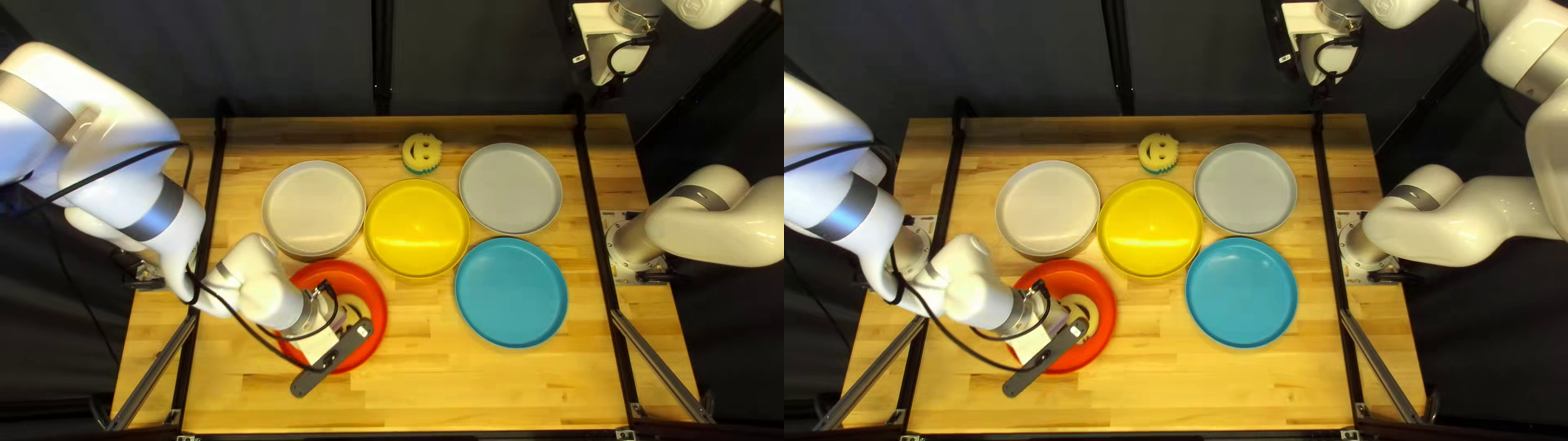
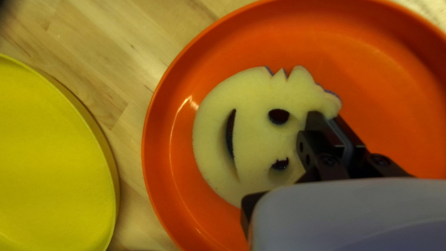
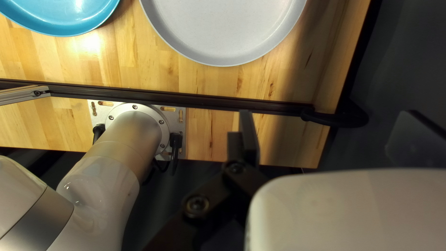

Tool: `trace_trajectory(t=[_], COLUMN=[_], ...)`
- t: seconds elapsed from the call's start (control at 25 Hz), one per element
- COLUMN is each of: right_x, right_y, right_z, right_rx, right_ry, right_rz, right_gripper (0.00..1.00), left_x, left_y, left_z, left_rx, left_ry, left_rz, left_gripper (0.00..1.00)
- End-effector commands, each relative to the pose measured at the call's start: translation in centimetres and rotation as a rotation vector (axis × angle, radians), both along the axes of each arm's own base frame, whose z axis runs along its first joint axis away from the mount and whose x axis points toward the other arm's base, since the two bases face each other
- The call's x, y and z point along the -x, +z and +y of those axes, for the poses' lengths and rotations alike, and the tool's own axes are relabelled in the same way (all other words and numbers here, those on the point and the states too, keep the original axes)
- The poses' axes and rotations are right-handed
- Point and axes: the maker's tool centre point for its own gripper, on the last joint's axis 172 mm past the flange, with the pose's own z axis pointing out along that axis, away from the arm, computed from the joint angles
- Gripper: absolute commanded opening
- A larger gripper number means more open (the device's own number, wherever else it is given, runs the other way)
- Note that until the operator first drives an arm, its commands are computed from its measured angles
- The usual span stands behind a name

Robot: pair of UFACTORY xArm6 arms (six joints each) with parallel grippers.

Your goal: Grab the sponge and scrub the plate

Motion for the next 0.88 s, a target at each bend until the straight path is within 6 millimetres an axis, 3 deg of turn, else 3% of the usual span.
trace_trajectory(t=[0.04, 0.28, 0.48, 0.64, 0.88], right_x=[0.0, 0.0, 0.0, 0.0, 0.0], right_y=[0.0, 0.0, 0.0, 0.0, 0.0], right_z=[0.0, 0.0, 0.0, 0.0, 0.0], right_rx=[0.0, 0.0, 0.0, 0.0, 0.0], right_ry=[0.0, 0.0, 0.0, 0.0, 0.0], right_rz=[0.0, 0.0, 0.0, 0.0, 0.0], right_gripper=[1.0, 1.0, 1.0, 1.0, 1.0], left_x=[0.7, 2.2, 2.6, 2.7, 2.7], left_y=[-0.2, -0.3, -1.1, -1.0, -0.8], left_z=[0.2, 5.0, 7.4, 6.8, 3.9], left_rx=[0.0, 0.012, 0.022, 0.025, 0.022], left_ry=[0.009, 0.041, 0.057, 0.06, 0.049], left_rz=[-0.006, 0.006, 0.017, 0.02, 0.02], left_gripper=[0.0, 0.0, 0.0, 0.0, 0.0])
